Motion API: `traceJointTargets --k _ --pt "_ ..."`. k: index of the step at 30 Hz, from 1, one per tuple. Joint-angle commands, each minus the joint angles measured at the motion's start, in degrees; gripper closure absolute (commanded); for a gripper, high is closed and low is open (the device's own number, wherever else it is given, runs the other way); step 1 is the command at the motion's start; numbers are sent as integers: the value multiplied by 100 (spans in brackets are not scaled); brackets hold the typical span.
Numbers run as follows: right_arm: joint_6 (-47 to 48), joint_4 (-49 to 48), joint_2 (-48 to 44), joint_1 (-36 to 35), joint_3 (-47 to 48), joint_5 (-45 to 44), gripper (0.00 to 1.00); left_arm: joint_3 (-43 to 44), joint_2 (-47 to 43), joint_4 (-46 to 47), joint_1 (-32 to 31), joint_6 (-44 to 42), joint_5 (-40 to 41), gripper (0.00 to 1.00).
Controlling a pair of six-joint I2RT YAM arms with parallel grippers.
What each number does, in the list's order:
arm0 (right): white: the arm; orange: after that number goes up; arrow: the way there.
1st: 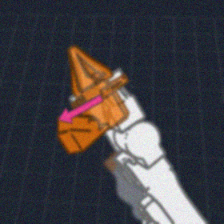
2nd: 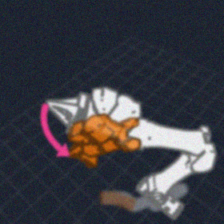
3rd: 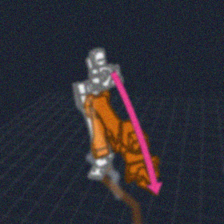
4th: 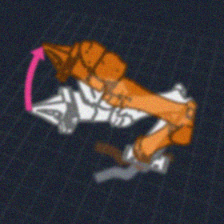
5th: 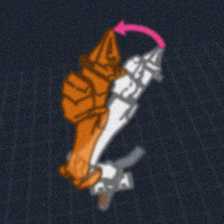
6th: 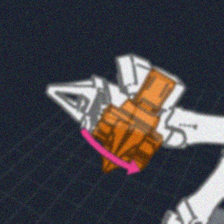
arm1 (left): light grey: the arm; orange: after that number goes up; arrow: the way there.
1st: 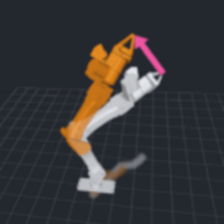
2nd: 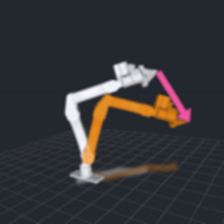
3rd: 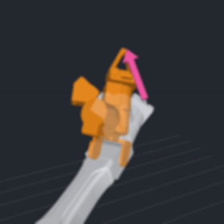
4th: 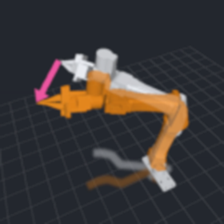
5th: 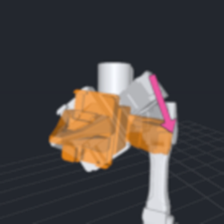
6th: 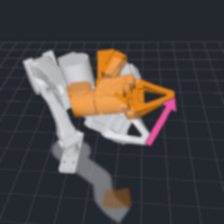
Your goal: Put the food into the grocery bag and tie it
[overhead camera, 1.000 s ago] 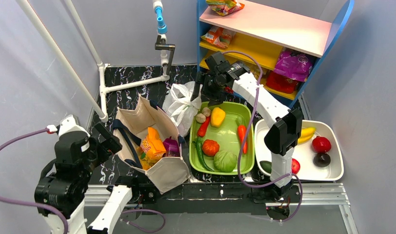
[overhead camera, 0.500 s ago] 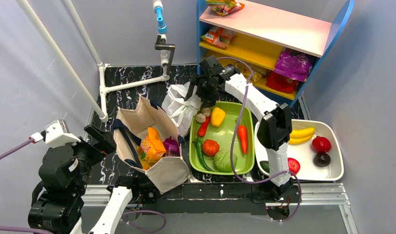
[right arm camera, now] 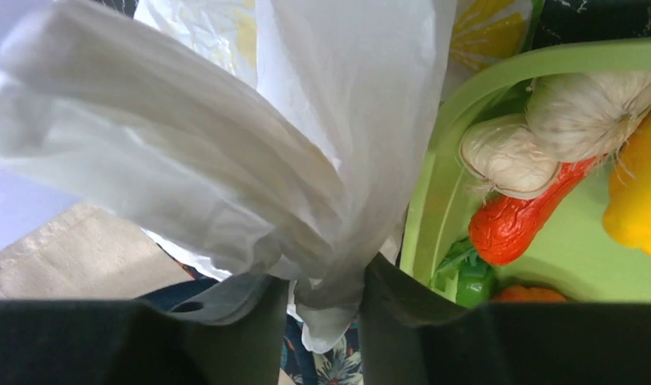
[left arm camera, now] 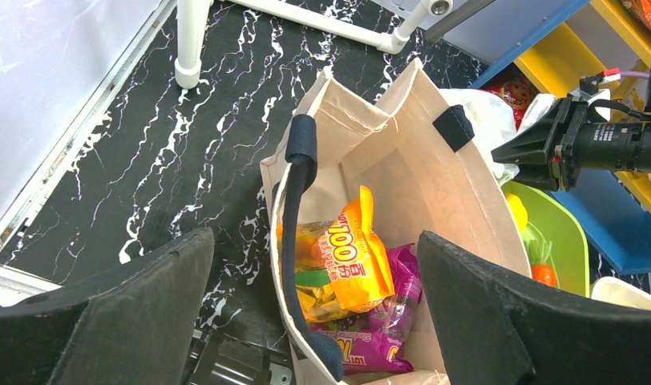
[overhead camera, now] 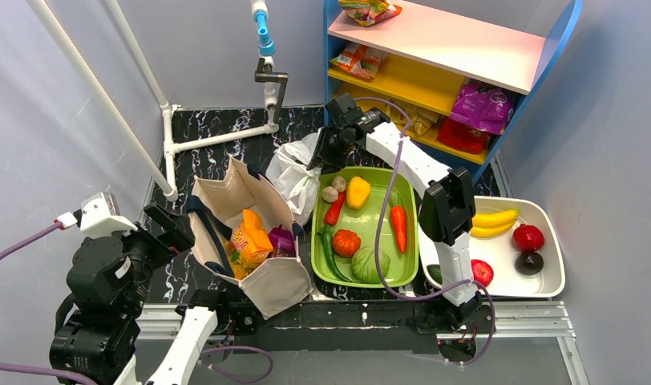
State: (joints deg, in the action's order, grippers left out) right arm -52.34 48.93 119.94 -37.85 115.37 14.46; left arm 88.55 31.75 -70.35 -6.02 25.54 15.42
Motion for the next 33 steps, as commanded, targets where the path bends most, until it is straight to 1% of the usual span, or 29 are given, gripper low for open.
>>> traceJointTargets --k 1,3,4,5,7,8,12,20,27,33 --pt "47 -172 68 34 25 96 66 -55 77 3 -13 -92 -74 2" --pt "105 -150 70 34 87 121 77 -55 69 7 -13 -90 -96 2" --pt "132 -118 85 32 146 138 80 -64 63 11 -13 -88 -100 2" --pt "166 -96 90 36 206 163 87 -58 60 3 -13 -86 -102 2" --pt "212 -60 90 34 338 215 97 -53 60 -21 -13 -90 -92 2" --pt "228 -63 82 40 402 255 99 -55 59 -31 -13 -92 -80 2" --pt "387 -204 33 45 695 582 99 -75 87 -152 -15 -60 -1 2" --pt "953 -405 -252 40 1497 907 99 -126 204 -614 -13 91 319 2" --pt "1270 -996 -892 43 1541 989 99 -334 177 -745 -13 242 370 4" --pt "1362 -1658 -1362 19 1596 1183 99 -449 142 -769 -13 315 296 7"
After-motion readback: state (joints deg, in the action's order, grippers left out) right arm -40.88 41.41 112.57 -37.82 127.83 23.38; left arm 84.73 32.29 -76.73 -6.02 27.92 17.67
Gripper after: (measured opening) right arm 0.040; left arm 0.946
